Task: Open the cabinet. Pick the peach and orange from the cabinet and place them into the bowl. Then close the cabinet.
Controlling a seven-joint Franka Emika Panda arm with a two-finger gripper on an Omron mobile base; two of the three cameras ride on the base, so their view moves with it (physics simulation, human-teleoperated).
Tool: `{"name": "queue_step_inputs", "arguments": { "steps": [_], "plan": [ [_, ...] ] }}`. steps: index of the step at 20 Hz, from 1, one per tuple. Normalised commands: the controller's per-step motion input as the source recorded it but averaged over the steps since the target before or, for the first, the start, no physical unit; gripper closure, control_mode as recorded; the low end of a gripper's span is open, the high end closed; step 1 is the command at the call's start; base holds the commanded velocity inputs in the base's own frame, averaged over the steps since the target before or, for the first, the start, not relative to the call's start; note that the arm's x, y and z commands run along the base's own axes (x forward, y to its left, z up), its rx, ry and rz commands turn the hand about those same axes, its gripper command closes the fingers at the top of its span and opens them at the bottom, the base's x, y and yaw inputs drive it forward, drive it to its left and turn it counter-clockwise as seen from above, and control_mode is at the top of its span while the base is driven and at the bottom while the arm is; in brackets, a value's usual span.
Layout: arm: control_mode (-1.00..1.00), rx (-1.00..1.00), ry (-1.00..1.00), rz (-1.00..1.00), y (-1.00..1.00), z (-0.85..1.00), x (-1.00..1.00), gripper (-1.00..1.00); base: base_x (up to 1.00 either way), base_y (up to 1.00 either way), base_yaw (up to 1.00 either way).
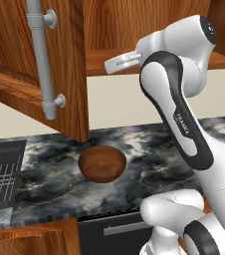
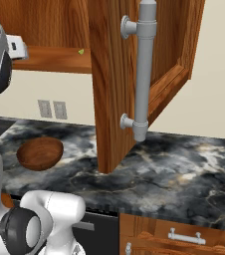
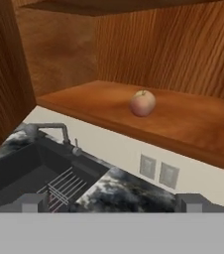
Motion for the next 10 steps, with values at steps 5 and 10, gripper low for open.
{"name": "queue_step_inputs", "arguments": {
  "steps": [5, 10],
  "plan": [
    [-1.00, -0.11, 0.00, -0.02, 0.04, 0.00, 0.17, -1.00, 0.00, 0.00, 0.00],
    [-1.00, -0.09, -0.02, -0.01, 0.00, 0.00, 0.16, -1.00, 0.00, 0.00, 0.00]
  ]
}}
